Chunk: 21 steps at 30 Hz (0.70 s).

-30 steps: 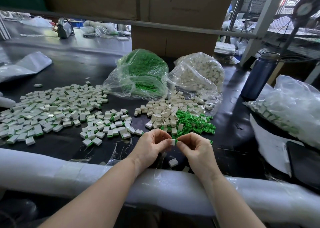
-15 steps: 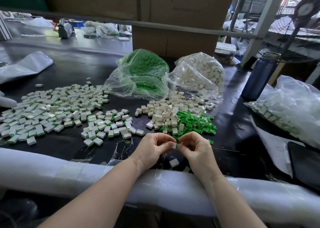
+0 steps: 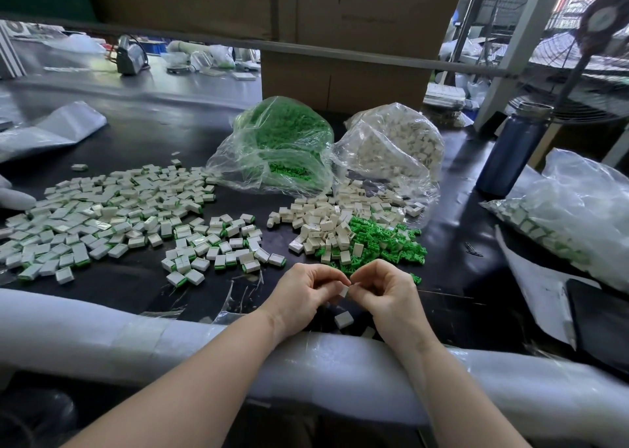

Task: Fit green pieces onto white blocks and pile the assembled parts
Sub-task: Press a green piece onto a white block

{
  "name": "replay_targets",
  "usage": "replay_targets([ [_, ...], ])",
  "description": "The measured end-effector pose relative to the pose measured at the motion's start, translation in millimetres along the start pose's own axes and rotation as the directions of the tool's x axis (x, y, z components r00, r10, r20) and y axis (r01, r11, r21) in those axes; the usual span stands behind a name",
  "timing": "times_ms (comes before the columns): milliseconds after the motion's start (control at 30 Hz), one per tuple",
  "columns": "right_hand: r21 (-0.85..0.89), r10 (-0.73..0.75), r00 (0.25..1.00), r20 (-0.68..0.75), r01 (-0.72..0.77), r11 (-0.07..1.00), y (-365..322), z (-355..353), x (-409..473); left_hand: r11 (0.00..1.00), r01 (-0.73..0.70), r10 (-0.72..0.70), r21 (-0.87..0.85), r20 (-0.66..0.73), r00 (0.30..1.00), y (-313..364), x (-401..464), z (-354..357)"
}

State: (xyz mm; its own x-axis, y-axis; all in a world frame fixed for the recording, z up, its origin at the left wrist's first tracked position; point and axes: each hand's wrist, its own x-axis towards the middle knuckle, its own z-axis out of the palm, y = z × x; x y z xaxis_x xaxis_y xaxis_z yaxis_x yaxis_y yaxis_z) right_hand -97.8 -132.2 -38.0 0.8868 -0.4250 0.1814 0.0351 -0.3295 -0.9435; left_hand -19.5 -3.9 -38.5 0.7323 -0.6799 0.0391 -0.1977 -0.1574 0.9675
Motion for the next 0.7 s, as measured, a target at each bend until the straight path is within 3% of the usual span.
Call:
replay_targets([
  [267,0.107,0.072,0.997,-0.010,-0.071,0.992,1.8,-1.7,2.7,0.996,-0.083,0.084,-0.030,0.026,0.996,2.8,-2.0,0.3],
  [533,0.169,0.066,0.997,0.036,-0.071,0.983,0.0,-1.4,-0.1,0.997,-0.046,0.042,-0.061,-0.061,0.997,-0.6,2.2,-0.7],
  [700,0.135,0.118,0.993,-0.025,-0.114,0.984,2.1,0.0,0.3,0.998,-0.022,0.019,-0.062,-0.046,0.999,-1.7,2.3,-1.3],
])
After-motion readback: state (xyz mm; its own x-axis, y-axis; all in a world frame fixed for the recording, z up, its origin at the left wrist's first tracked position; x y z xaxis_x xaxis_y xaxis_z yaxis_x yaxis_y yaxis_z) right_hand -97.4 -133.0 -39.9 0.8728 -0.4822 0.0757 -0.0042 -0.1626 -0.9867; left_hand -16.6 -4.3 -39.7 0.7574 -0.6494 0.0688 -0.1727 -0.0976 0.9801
